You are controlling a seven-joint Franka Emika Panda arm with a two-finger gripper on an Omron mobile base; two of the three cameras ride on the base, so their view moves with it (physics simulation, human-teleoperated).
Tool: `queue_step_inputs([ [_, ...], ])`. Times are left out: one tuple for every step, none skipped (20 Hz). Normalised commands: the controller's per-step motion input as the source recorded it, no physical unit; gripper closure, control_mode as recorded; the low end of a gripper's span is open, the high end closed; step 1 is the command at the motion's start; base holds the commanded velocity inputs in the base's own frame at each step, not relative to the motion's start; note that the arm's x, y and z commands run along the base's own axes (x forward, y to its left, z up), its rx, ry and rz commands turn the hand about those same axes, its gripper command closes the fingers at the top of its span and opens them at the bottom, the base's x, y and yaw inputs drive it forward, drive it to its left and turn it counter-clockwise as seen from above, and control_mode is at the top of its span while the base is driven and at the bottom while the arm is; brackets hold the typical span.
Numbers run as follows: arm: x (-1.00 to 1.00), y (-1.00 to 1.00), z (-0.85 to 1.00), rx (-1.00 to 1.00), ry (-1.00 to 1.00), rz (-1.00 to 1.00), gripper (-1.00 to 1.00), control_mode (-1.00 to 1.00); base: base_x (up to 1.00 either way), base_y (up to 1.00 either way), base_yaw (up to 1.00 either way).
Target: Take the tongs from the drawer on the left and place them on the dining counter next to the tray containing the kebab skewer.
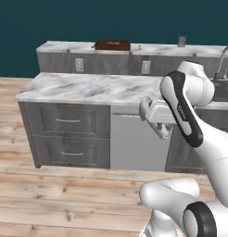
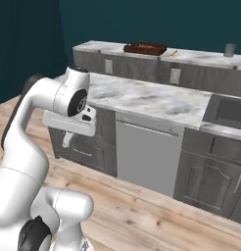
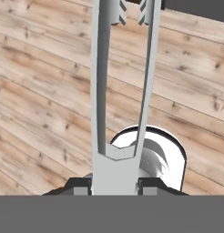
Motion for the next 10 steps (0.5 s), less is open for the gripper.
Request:
queue_step_inputs([
  [0.00,0.00,0.00,0.00,0.00,0.00,1.00,1.00,0.98,1.00,0.00],
  [0.00,0.00,0.00,0.00,0.00,0.00,1.00,1.00,0.94,1.00,-0.04],
  [0.00,0.00,0.00,0.00,0.00,0.00,1.00,1.00,0.88,1.00,-0.06],
  [0.00,0.00,0.00,0.00,0.00,0.00,1.00,1.00,0.85,1.00,-0.06],
  [0.00,0.00,0.00,0.00,0.00,0.00,1.00,1.00,0.84,1.00,-0.06],
  [0.00,0.00,0.00,0.00,0.00,0.00,1.00,1.00,0.84,1.00,-0.06],
  [0.00,0.00,0.00,0.00,0.00,0.00,1.00,1.00,0.81,1.00,-0.06],
  [0.00,0.00,0.00,0.00,0.00,0.00,1.00,1.00,0.77,1.00,-0.06],
  [0.00,0.00,0.00,0.00,0.00,0.00,1.00,1.00,0.71,1.00,-0.06],
  [0.00,0.00,0.00,0.00,0.00,0.00,1.00,1.00,0.69,1.00,-0.07],
])
